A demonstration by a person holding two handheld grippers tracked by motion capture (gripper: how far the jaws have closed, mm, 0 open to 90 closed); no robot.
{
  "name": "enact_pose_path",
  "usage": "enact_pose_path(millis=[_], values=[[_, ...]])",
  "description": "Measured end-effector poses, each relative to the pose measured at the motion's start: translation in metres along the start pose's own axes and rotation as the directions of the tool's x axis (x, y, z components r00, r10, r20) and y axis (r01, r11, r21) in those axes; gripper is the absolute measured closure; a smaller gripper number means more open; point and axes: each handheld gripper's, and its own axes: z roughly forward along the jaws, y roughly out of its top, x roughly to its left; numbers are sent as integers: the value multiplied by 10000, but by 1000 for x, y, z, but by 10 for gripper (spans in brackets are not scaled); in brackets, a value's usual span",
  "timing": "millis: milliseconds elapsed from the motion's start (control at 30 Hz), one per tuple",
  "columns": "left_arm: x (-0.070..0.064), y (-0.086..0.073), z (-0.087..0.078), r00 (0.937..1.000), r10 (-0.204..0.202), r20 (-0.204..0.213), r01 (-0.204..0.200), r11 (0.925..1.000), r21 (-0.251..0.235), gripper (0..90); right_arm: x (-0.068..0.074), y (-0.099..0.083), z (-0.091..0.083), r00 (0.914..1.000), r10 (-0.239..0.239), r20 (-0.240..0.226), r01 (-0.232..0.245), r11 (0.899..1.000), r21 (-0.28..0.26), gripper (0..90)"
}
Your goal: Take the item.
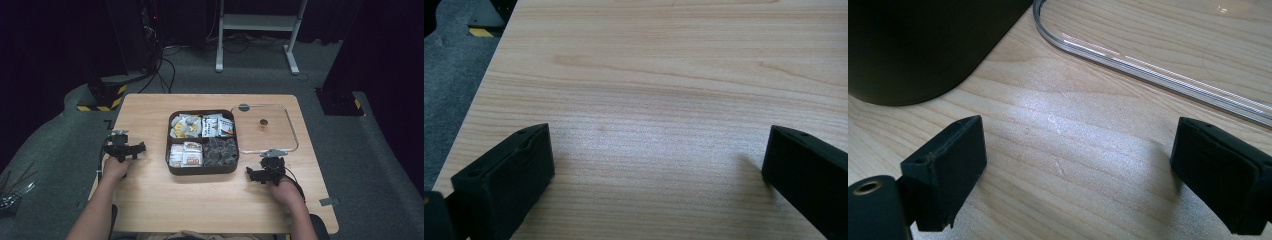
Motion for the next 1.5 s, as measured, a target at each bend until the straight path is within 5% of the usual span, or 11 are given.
enact_pose_path(millis=[1033,1200,1267,1500], values=[[-1,2,-1,9999,105,100,-104,9999,-72,56,0,0,0,10000,4,3,-4,10000,0,76],[-1,13,-4,9995,259,195,-275,9958,872,158,0,0,0,10000,3,3,-3,10000,1,76],[-1,16,-6,9973,618,384,-658,9914,1128,160,0,0,0,10000,2,2,-2,10000,2,76],[-5,23,-12,9943,638,854,-725,9920,1035,165,0,0,0,10000,1,3,-1,10000,1,76]])
